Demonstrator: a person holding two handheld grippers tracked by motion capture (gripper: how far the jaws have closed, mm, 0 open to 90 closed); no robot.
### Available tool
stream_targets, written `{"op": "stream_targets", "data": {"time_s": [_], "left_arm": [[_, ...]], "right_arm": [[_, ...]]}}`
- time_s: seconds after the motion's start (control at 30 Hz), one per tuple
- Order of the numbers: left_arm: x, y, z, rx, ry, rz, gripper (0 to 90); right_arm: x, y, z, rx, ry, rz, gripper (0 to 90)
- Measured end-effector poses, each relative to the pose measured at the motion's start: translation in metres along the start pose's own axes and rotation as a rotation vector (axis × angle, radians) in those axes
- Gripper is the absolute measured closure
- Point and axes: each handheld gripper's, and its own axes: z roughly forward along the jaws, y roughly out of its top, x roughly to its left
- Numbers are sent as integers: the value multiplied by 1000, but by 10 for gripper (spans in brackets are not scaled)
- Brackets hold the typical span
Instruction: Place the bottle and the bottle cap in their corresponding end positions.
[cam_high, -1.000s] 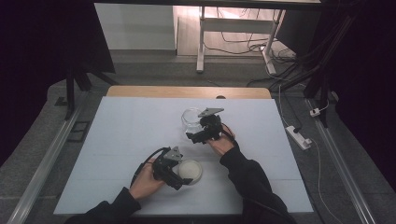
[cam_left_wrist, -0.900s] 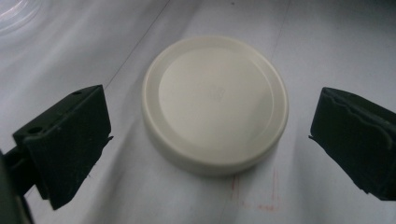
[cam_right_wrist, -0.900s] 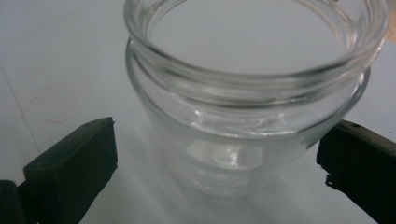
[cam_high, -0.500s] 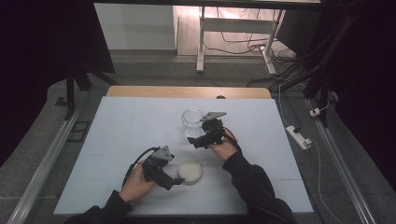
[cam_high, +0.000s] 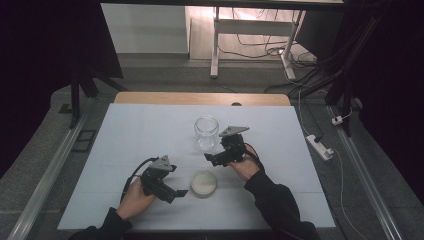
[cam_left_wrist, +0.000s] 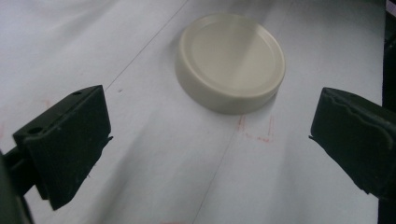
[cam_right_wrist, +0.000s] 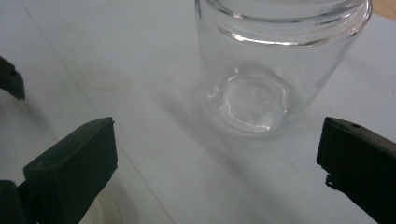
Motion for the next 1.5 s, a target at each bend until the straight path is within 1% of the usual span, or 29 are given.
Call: {"op": "stream_targets", "data": {"time_s": [0.17,0.27,0.47,0.6,0.77,0.97,1.07,1.17,1.3,1.37,1.5], "left_arm": [[2,-6,-8,4,19,-20,0],[2,-11,-13,2,33,-25,0],[4,-23,-28,-17,58,-47,0],[3,-32,-38,-31,72,-74,0],[3,-42,-47,-32,90,-89,0],[1,-53,-58,-44,112,-117,0],[0,-59,-63,-49,121,-127,0],[-1,-64,-68,-55,126,-140,0],[-2,-70,-73,-57,137,-150,0],[-3,-74,-76,-64,141,-166,0],[-4,-81,-83,-71,154,-179,0]], "right_arm": [[5,-6,-9,-8,0,-3,0],[8,-10,-14,-9,-3,-9,0],[13,-19,-25,-18,-11,-27,0],[16,-28,-32,-15,-15,-39,0],[17,-38,-42,-21,-15,-29,0],[19,-52,-52,-10,-18,-18,0],[19,-56,-60,-11,-34,-32,0],[16,-60,-69,-22,-39,-9,0],[14,-68,-80,-19,-49,10,0],[14,-72,-85,-17,-58,18,0],[15,-81,-97,-11,-68,30,0]]}}
